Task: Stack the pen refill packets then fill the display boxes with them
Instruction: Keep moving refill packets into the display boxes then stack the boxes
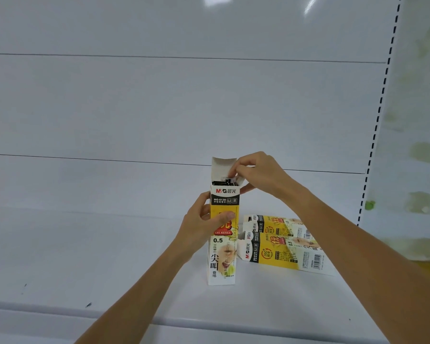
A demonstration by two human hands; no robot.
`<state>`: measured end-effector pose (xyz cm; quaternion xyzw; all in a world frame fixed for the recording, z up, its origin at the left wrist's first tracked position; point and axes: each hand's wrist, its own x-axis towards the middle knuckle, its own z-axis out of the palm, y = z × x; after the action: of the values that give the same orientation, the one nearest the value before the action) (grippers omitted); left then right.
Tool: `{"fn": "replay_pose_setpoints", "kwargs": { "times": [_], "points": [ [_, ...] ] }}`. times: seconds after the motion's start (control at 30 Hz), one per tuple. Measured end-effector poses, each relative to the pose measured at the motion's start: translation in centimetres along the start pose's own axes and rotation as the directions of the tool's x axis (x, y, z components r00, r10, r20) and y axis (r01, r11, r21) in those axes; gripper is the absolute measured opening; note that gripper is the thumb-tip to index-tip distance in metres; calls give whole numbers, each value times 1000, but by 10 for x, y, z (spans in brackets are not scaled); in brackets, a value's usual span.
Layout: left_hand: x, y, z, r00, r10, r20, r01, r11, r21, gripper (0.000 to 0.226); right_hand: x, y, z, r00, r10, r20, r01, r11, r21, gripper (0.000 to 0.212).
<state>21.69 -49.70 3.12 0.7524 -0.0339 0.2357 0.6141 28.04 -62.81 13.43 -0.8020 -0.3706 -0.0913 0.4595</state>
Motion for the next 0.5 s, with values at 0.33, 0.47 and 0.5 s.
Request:
{"fn": "replay_pose_setpoints", "kwargs": {
  "times": [0.33, 0.47, 0.5],
  "points": [
    [-1, 1, 0, 1000, 19, 8, -19, 1000, -4, 48, -2, 2, 11, 993, 58, 103, -44, 990, -134, 30],
    [-3, 3, 1, 997, 77, -9, -77, 997, -7, 69, -6, 6, 2, 996, 51, 78, -55, 998, 40, 29],
    [-3, 4, 1, 995, 95, -13, -95, 996, -2, 75, -8, 9, 0, 996, 63, 66, -74, 980, 187, 27]
  ]
}}
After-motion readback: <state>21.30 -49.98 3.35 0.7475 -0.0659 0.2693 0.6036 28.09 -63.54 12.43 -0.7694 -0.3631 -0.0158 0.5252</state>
